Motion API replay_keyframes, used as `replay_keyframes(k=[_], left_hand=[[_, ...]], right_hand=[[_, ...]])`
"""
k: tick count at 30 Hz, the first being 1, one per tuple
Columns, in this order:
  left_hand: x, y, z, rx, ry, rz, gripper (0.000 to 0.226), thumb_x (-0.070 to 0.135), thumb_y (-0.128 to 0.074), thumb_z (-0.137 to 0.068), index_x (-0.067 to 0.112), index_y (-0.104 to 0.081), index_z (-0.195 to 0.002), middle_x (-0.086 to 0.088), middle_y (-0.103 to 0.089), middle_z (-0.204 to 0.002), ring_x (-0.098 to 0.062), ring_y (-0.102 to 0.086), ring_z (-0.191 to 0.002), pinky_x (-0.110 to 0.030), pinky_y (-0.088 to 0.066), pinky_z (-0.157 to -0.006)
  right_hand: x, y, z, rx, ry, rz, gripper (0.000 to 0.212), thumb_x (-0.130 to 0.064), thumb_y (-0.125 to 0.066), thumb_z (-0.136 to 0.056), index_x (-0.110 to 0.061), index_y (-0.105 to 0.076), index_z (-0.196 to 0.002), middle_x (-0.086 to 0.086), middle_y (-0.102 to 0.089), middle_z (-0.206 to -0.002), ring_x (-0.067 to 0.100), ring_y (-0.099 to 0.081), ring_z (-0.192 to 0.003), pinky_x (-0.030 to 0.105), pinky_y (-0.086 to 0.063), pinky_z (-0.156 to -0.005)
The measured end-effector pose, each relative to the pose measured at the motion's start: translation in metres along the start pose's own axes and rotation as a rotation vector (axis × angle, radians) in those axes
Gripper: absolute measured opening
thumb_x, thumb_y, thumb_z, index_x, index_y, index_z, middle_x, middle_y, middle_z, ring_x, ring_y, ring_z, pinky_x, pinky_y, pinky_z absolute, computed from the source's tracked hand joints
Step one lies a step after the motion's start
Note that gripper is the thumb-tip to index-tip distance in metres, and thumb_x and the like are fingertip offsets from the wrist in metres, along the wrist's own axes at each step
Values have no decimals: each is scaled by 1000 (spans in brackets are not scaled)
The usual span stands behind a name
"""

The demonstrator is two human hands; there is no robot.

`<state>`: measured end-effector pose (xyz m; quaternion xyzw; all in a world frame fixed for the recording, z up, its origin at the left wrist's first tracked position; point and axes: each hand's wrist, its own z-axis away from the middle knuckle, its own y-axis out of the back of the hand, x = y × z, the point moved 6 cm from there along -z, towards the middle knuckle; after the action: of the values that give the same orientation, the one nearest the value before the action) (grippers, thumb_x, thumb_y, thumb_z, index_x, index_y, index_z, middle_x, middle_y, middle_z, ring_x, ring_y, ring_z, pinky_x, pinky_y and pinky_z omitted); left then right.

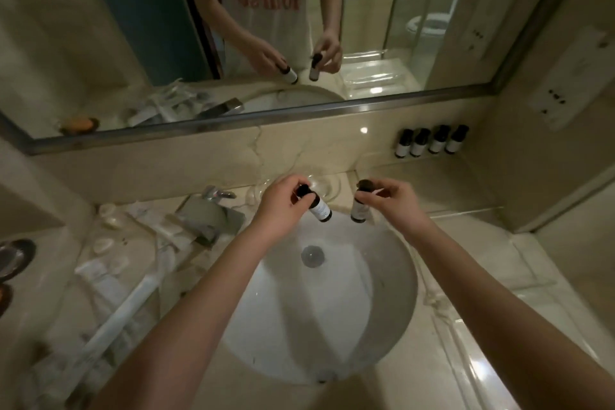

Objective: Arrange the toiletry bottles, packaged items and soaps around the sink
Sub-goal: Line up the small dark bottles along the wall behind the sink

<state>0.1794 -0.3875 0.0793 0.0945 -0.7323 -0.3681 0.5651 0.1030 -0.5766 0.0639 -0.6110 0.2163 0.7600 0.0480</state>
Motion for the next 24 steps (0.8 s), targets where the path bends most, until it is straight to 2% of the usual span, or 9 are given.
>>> replay_keyframes(k=[2,5,8,12,15,18,24], left_hand=[[9,-19,-19,-27,-9,-24,20,12,-62,-84,8,-63,-104,1,-51,-94,-12,-44,-77,-15,-33,-64],[17,-44,-49,-57,-10,-56,23,11,-62,-84,6,-63,-107,-2,-52,-96,-15,-45,-81,-19,-31,-70],[24,-68,-78,-103,-21,-98,25,11,-61,-85,7,-63,-109,-4,-53,-99,-15,-47,-84,-19,-32,-75],[31,-93,-116,-118,-27,-165,24,13,-59,-86,7,-61,-110,-10,-56,-106,-23,-54,-92,-26,-39,-80],[37,-107,-143,-110,-34,-240,26,16,-58,-88,8,-59,-112,-9,-55,-112,-26,-55,-99,-31,-42,-84],[46,-122,-166,-103,-66,-308,23,18,-58,-88,10,-59,-109,-7,-56,-111,-26,-57,-97,-34,-45,-81],[53,-154,-190,-184,-137,-438,21,20,-59,-87,8,-62,-105,-11,-58,-105,-28,-57,-95,-36,-46,-78]], right_hand=[[7,24,-17,38,-12,19,14,-12,-75,-76,-18,-69,-88,4,-65,-82,17,-54,-73,29,-46,-70],[18,50,-43,76,-3,93,17,-12,-76,-75,-16,-67,-89,0,-65,-83,18,-58,-78,34,-49,-77],[30,71,-69,144,-2,192,20,-16,-76,-74,-17,-66,-92,-3,-65,-84,15,-60,-77,25,-47,-68],[37,83,-103,158,36,366,20,-19,-74,-77,-16,-65,-94,-3,-65,-87,11,-60,-74,16,-37,-56],[36,86,-125,169,90,527,19,-20,-72,-78,-14,-65,-94,2,-69,-90,17,-64,-80,23,-42,-60],[36,90,-134,193,119,675,17,-24,-68,-80,-16,-65,-95,3,-70,-91,22,-64,-83,29,-46,-61],[53,98,-145,150,122,765,23,-24,-65,-82,-16,-64,-104,6,-70,-97,25,-64,-87,26,-39,-60]])
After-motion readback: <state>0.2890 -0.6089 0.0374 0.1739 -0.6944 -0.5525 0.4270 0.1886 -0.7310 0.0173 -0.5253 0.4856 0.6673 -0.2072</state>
